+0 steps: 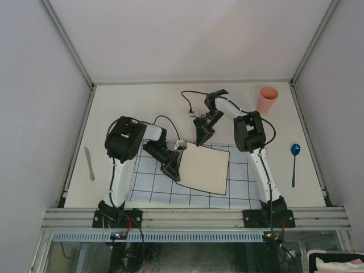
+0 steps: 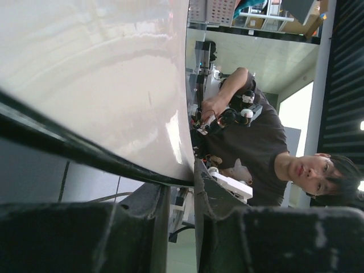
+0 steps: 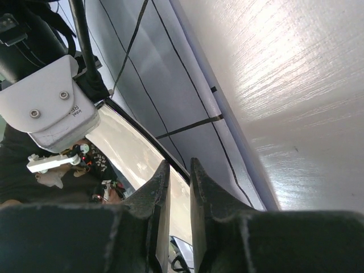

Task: Set the dinner table for one person
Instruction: Adjust the plate on the napkin.

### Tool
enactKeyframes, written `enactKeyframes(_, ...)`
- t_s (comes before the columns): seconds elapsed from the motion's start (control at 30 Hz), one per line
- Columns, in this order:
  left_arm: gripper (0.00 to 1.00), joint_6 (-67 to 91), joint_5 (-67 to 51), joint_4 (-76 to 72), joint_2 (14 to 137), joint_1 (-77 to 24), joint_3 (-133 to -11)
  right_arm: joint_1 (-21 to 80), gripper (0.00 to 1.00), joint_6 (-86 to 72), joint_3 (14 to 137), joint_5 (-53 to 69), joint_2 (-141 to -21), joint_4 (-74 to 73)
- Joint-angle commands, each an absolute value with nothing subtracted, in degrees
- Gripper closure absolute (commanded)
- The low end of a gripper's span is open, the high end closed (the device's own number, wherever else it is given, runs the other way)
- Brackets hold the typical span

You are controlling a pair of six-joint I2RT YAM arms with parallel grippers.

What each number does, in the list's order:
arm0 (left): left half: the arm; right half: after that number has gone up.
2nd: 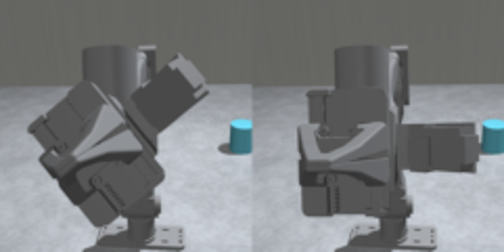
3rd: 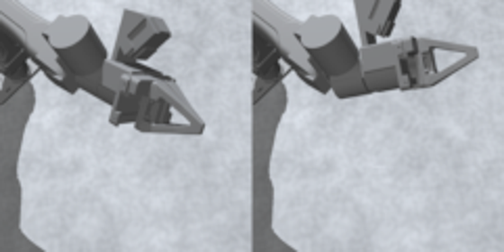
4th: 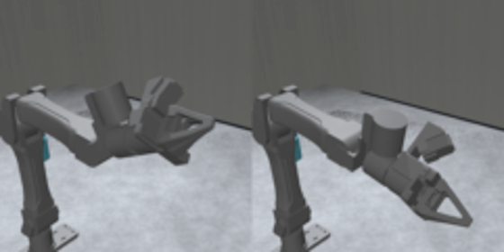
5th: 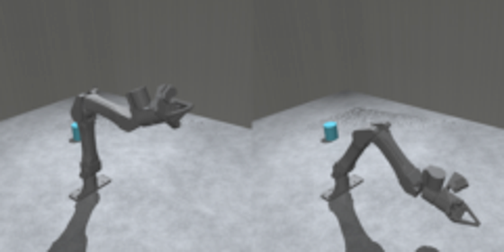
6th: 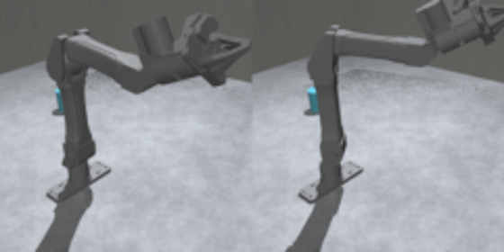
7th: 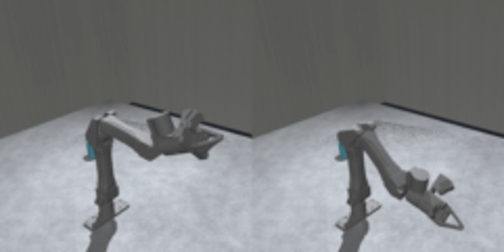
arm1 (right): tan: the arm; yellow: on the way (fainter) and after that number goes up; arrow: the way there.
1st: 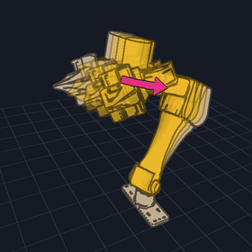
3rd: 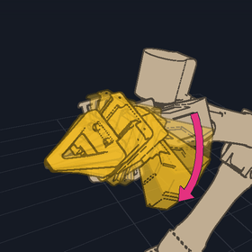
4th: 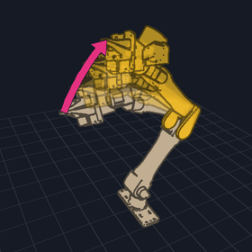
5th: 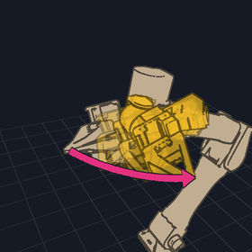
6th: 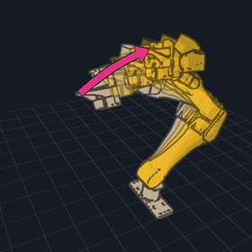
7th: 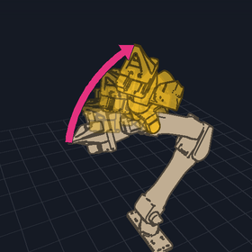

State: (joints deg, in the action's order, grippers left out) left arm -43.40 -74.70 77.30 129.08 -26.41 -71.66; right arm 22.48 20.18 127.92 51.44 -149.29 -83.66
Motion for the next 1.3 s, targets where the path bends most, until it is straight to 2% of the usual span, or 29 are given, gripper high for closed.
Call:
enactKeyframes(0.0,1.0,-59.5,-82.0,81.8,129.9,-29.8,-72.4,25.7,1.0,18.3,129.6,55.3,-150.5,-72.0)
enactKeyframes(0.27,1.0,-58.0,-80.9,81.8,131.3,-29.4,-74.0,26.1,1.0,18.7,128.6,54.6,-150.2,-71.9)
enactKeyframes(0.3,1.0,-57.7,-80.8,81.8,131.0,-29.3,-74.3,25.9,0.98,18.8,128.1,54.5,-149.8,-71.6)
enactKeyframes(0.37,1.0,-56.8,-80.3,81.7,130.1,-29.3,-75.3,25.7,0.79,18.3,126.8,54.0,-148.6,-70.2)
enactKeyframes(0.4,1.0,-56.1,-79.7,81.7,129.9,-29.2,-76.2,25.7,0.73,18.1,126.1,53.5,-148.0,-69.4)
enactKeyframes(0.6,1.0,-48.6,-73.9,78.7,128.7,-28.2,-82.7,25.0,0.53,16.5,122.1,50.4,-142.7,-64.6)
enactKeyframes(0.7,1.0,-35.1,-68.6,65.4,125.1,-26.8,-82.3,24.4,0.48,14.4,118.1,48.4,-138.4,-58.8)
enactKeyframes(0.8,1.0,-23.9,-65.1,51.1,121.6,-24.6,-79.4,23.8,0.47,14.2,117.7,48.6,-137.8,-58.3)
enactKeyframes(0.97,1.0,-27.9,-64.7,57.6,125.8,-23.5,-83.6,23.3,0.47,14.9,117.8,49.9,-138.2,-59.8)
enactKeyframes(1.17,1.0,-24.6,-60.0,51.4,123.0,-22.9,-78.5,23.3,0.49,15.5,118.0,50.3,-137.7,-60.2)
enactKeyframes(1.2,1.0,-24.0,-59.6,50.8,122.7,-22.6,-78.1,23.3,0.53,15.7,118.0,50.4,-137.7,-60.3)
enactKeyframes(1.27,1.0,-23.6,-58.7,50.6,122.6,-21.9,-78.2,23.4,0.66,16.1,118.1,50.6,-137.8,-60.6)
